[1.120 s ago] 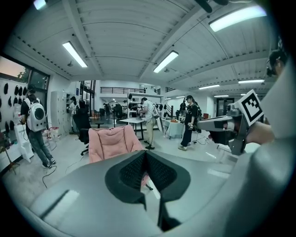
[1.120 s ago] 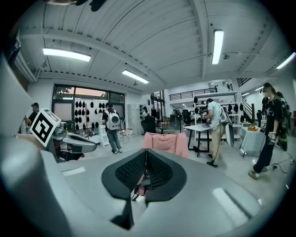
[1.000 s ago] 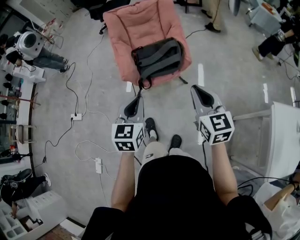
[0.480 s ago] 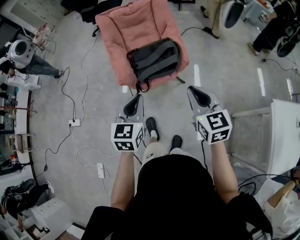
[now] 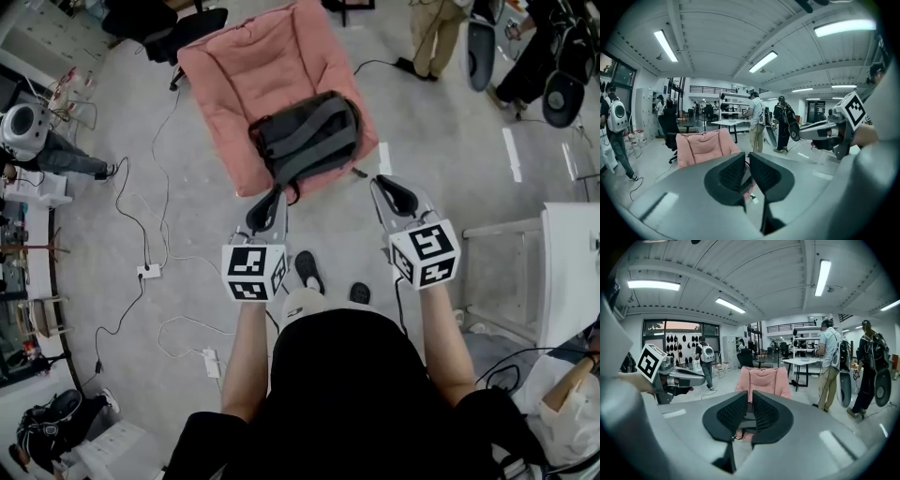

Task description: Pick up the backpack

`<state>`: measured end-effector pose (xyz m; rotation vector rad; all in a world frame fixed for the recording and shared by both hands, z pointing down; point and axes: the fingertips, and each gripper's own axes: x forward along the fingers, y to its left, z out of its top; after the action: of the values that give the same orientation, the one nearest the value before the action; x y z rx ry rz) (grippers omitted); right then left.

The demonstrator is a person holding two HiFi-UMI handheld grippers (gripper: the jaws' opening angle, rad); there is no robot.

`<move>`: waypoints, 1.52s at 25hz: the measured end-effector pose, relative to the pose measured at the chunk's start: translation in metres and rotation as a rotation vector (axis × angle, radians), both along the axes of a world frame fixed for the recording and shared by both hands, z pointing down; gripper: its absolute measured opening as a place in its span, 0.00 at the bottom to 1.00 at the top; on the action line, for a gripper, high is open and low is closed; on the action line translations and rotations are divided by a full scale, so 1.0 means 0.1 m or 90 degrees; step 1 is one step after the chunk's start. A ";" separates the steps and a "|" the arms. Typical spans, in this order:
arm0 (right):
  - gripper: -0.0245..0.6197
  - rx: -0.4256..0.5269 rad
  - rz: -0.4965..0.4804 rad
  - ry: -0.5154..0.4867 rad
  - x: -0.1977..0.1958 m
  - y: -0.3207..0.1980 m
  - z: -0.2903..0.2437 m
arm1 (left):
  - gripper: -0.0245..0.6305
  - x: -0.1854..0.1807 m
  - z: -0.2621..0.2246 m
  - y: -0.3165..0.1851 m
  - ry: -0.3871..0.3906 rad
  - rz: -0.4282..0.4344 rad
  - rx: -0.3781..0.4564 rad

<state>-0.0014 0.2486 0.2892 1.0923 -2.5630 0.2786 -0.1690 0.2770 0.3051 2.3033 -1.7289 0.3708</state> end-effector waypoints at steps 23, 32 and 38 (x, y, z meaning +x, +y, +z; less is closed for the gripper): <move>0.23 -0.044 0.109 0.020 -0.99 -0.84 0.17 | 0.20 -1.07 0.12 -0.99 0.006 0.118 -0.019; 0.26 -0.088 0.126 0.028 -1.04 -0.87 0.46 | 0.23 -1.13 0.38 -0.98 0.014 0.136 -0.053; 0.27 -0.115 0.131 0.026 -1.00 -1.06 0.63 | 0.24 -1.10 0.53 -1.13 0.017 0.135 -0.076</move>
<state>-0.1018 0.1428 0.3517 1.2784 -2.3379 0.5223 -0.2792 0.1643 0.3577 2.3981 -1.4140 0.4659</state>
